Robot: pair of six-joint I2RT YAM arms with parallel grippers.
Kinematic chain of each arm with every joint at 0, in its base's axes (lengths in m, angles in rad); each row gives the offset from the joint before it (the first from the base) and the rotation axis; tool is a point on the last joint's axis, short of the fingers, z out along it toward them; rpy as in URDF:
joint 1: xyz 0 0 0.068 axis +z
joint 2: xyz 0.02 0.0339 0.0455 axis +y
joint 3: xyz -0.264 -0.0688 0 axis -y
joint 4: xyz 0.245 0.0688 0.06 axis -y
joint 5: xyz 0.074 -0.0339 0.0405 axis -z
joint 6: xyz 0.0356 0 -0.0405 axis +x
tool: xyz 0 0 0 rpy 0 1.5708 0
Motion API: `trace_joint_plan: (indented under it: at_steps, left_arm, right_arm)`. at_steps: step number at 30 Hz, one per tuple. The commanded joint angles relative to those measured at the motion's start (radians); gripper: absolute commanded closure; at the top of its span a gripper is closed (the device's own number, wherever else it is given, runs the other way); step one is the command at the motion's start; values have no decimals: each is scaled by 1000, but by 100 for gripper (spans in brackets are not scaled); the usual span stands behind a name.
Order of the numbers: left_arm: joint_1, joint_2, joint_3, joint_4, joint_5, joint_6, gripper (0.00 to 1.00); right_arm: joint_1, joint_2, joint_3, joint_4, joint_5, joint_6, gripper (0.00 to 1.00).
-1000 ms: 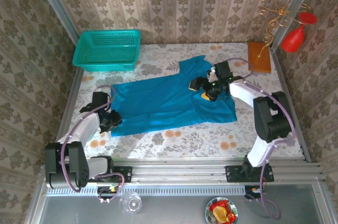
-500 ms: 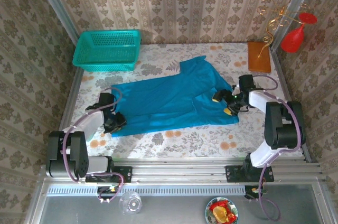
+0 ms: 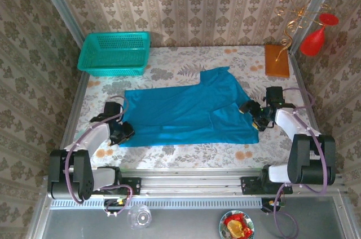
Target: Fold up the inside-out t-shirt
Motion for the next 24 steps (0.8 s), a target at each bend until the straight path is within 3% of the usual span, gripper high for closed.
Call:
trace_joint_plan:
  at_steps: [1,8,18,24]
  left_arm:
    - [2,-1,106,-39,15,46,79]
    - [15,239,304,-61,-11,154,80]
    - [103,455,335,-6,-45,169,80]
    - [132,488,333,-15,-45,175,80]
  right_arm:
    - [-3,123,109,55,-147,-101,14]
    - [-4,386,278,132,-297,-126,16]
    - [-86,461,293,65,-120,-59,17]
    - [-145,432,255,58,-109,-43,17]
